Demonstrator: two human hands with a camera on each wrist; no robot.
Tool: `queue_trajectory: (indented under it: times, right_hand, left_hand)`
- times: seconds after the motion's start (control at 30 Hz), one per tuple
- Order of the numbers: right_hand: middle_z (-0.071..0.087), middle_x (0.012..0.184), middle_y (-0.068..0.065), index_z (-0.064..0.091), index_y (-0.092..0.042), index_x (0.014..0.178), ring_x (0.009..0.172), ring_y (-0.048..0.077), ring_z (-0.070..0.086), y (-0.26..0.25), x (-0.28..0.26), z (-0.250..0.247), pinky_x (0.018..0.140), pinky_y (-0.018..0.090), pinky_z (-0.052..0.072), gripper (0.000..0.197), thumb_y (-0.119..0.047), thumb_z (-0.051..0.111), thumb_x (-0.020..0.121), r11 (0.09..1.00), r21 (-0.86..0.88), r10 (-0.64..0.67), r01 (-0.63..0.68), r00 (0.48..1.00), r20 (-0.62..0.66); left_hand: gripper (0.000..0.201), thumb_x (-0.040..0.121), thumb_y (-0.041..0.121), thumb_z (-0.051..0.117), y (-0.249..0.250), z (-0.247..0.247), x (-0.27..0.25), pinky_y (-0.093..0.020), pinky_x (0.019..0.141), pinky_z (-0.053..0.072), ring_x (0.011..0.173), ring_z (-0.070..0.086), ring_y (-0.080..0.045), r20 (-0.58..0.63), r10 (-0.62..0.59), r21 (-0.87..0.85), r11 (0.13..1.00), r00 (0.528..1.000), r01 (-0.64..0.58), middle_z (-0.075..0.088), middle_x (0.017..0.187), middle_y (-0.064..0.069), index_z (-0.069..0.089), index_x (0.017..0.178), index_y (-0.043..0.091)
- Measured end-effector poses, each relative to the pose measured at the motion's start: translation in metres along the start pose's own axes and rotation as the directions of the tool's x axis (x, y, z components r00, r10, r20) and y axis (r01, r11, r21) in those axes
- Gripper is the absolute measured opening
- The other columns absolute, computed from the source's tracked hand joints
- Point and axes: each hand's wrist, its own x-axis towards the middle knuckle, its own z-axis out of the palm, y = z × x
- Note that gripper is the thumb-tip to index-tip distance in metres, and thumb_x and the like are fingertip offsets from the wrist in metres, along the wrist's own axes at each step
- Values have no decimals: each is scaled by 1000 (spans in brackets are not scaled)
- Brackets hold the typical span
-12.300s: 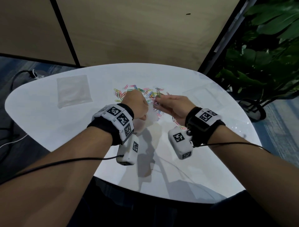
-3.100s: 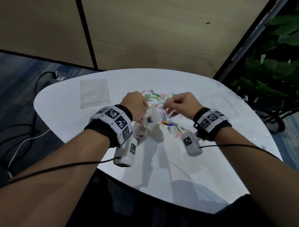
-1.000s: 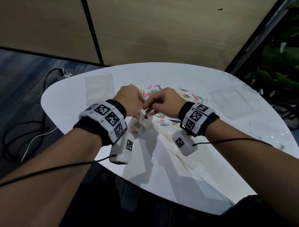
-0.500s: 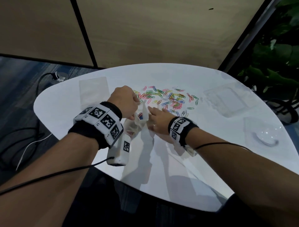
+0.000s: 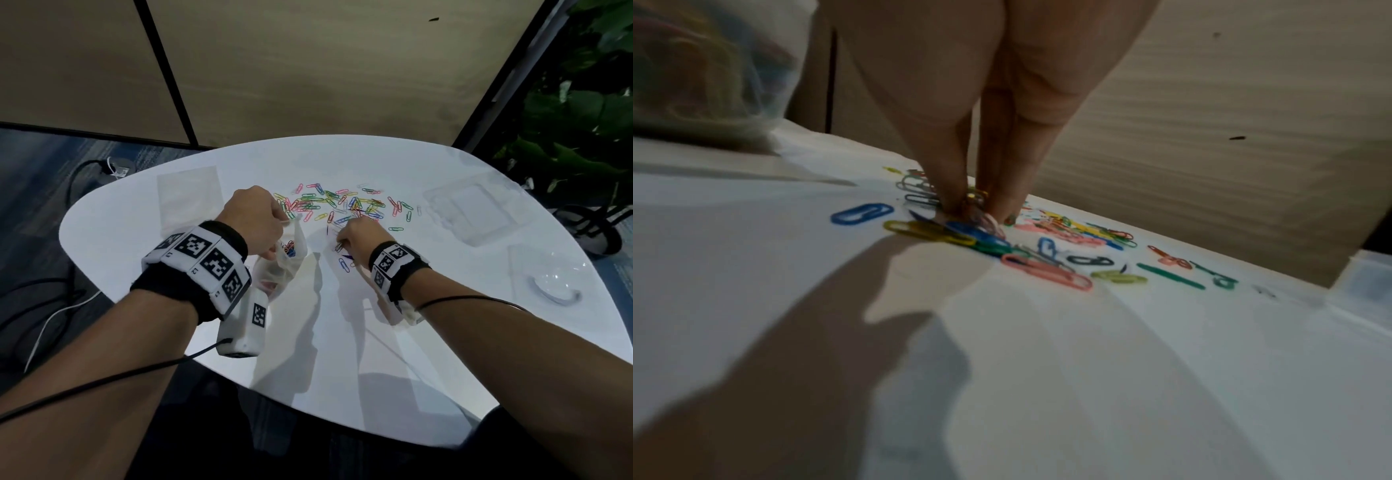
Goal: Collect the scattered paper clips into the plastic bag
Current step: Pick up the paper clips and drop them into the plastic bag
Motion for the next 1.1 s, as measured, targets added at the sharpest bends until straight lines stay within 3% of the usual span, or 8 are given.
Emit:
queue_trajectory:
  times: [0.17, 0.27, 0.4, 0.5, 0.67, 0.8, 0.97, 1.1]
  right_hand:
    - [74, 89, -1, 79, -17, 89, 89, 19, 68, 23, 3, -16, 86, 30, 56, 10, -17, 72, 82, 851, 385, 383, -357, 924, 10]
    - [73, 88, -3, 77, -15, 88, 82, 14, 69, 37, 2, -24, 85, 28, 57, 15, -19, 82, 74, 496, 728, 490, -473, 845, 215]
    - [70, 89, 17, 69, 1, 88, 77, 20, 70, 7, -12, -62, 76, 27, 61, 8, 3, 72, 81, -171, 955, 328, -240, 901, 285]
    - [70, 84, 12, 66, 8, 100, 79, 17, 71, -26, -21, -87, 76, 21, 59, 15, 3, 67, 86, -387, 897, 115, -215, 954, 278]
    - [69, 82, 13, 69, 1, 84, 75, 23, 69, -59, -33, -88, 81, 31, 60, 8, 9, 70, 81, -141, 960, 22, -241, 969, 246]
    - [76, 85, 7, 77, -14, 89, 79, 21, 73, -69, -31, -86, 81, 36, 60, 14, -6, 73, 79, 530, 842, 16, -95, 995, 101]
    - [74, 90, 14, 74, -10, 88, 77, 22, 72, -52, -28, -108, 73, 37, 62, 18, 3, 62, 86, 446, 880, 55, -163, 986, 155]
    - [72, 99, 13, 68, -14, 97, 83, 28, 73, 13, -23, -83, 70, 44, 62, 31, -14, 84, 70, 664, 544, 442, -513, 856, 267]
  left_hand:
    - [27, 97, -2, 48, 1, 3, 3, -41, 73, 64, 56, 69, -25, 11, 0, 7, 1000, 1000, 0, 62, 71, -5, 71, 102, 11]
    - [27, 96, -2, 49, 2, 5, 4, -39, 68, 64, 57, 70, -25, 14, 9, 19, 1000, 1000, -9, 60, 73, -3, 71, 102, 12]
    - [28, 96, -2, 48, 3, 8, 5, -41, 69, 65, 60, 73, -27, 8, 10, 13, 1000, 1000, -10, 62, 72, -3, 72, 102, 10]
    - [29, 94, -2, 47, 4, 8, 5, -44, 73, 64, 65, 75, -31, -13, -4, -11, 1000, 1000, 3, 65, 68, -5, 73, 101, 8]
    - [25, 94, 0, 50, 6, 10, 7, -42, 76, 64, 68, 77, -30, -42, -42, -93, 995, 998, 38, 75, 75, -18, 74, 100, 4]
    - [24, 92, -4, 51, 9, 10, 6, -42, 74, 65, 71, 77, -32, -37, -49, -159, 986, 998, 42, 75, 80, -22, 73, 101, 0]
    - [26, 94, -1, 48, 7, 8, 7, -38, 72, 65, 66, 76, -28, -80, -41, -157, 987, 996, 28, 73, 76, -15, 72, 104, 3]
    - [26, 94, -1, 50, 4, 6, 10, -41, 75, 64, 69, 77, -29, -90, -33, -142, 990, 995, 20, 72, 80, -11, 74, 104, 4]
